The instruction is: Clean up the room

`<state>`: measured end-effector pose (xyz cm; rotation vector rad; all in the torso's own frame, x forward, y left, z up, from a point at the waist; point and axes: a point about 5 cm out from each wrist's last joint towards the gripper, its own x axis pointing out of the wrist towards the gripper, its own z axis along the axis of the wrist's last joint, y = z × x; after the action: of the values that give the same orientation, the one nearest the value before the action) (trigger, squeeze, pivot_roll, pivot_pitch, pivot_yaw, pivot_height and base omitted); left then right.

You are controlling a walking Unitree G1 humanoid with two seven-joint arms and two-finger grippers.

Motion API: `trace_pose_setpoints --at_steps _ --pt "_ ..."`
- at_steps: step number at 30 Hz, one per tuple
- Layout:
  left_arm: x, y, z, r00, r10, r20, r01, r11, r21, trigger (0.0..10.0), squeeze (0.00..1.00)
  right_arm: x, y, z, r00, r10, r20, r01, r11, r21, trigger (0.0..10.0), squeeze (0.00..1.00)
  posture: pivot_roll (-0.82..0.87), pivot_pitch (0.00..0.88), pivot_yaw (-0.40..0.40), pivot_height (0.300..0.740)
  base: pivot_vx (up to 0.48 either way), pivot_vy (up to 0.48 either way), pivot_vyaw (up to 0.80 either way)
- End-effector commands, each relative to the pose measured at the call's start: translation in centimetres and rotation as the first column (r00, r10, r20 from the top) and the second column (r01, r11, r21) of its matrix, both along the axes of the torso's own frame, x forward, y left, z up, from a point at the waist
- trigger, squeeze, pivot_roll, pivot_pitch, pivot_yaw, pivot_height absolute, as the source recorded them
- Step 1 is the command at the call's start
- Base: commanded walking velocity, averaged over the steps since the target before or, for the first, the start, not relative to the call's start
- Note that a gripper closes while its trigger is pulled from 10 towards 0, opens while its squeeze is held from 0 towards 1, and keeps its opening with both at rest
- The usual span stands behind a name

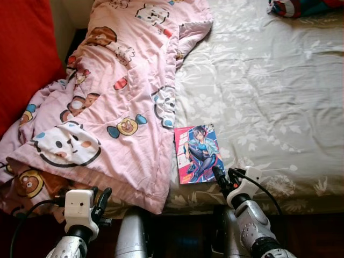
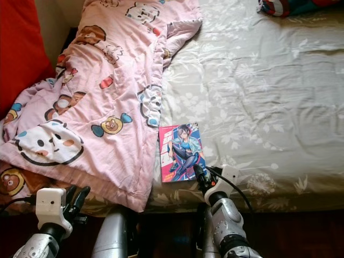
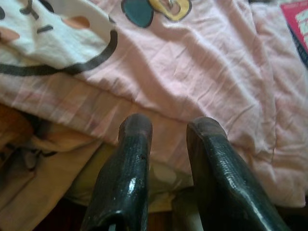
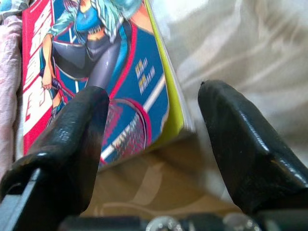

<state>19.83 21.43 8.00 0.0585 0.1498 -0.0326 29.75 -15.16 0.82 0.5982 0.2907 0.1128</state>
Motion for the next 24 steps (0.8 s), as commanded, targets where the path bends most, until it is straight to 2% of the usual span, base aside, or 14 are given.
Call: trace_pose_setpoints --at_steps 1,6,7,9,10,13,24 --pt "-0.7 0.5 -0.1 1.0 0.01 -0.03 -0.009 1.0 0.004 10.0 0.0 -1.1 0.4 -1.2 0.999 -0.001 -0.054 0.005 0.997 0.079 10.0 0.0 0.22 0.335 0.091 0.589 0.0 0.0 0.0" --pt "-0.9 0.7 0.0 0.999 0.011 -0.037 -0.011 1.0 0.01 10.0 0.0 -1.7 0.5 -1.9 0.997 -0.007 -0.083 0.02 0.988 0.153 10.0 0.0 0.23 0.342 0.096 0.589 0.0 0.0 0.0" --pt "-0.9 0.7 0.1 0.999 0.012 -0.04 -0.011 1.0 0.01 10.0 0.0 -2.0 0.5 -2.2 0.995 -0.014 -0.098 0.033 0.979 0.202 10.0 0.0 0.23 0.345 0.098 0.589 0.0 0.0 0.0" --pt "-0.9 0.7 0.1 0.999 0.012 -0.04 -0.011 1.0 0.01 10.0 0.0 -2.0 0.5 -2.2 0.995 -0.014 -0.098 0.033 0.979 0.202 10.0 0.0 0.23 0.345 0.098 0.589 0.0 0.0 0.0" --pt "-1.0 0.7 0.2 0.999 0.011 -0.041 -0.011 1.0 0.011 10.0 0.0 -2.2 0.5 -2.4 0.994 -0.027 -0.109 0.053 0.967 0.25 10.0 0.0 0.24 0.348 0.101 0.589 0.0 0.0 0.0" --pt "-1.0 0.7 0.3 0.999 0.011 -0.045 -0.01 1.0 0.013 10.0 0.0 -2.5 0.3 -2.7 0.991 -0.046 -0.128 0.084 0.947 0.309 10.0 0.0 0.24 0.353 0.104 0.589 0.0 0.0 0.0" --pt "-1.1 0.6 0.6 0.999 0.009 -0.049 -0.008 1.0 0.024 10.0 0.0 -2.1 2.0 -2.3 0.993 0.027 -0.114 0.018 0.925 0.379 10.0 0.0 0.26 0.363 0.107 0.589 0.0 0.0 0.0"
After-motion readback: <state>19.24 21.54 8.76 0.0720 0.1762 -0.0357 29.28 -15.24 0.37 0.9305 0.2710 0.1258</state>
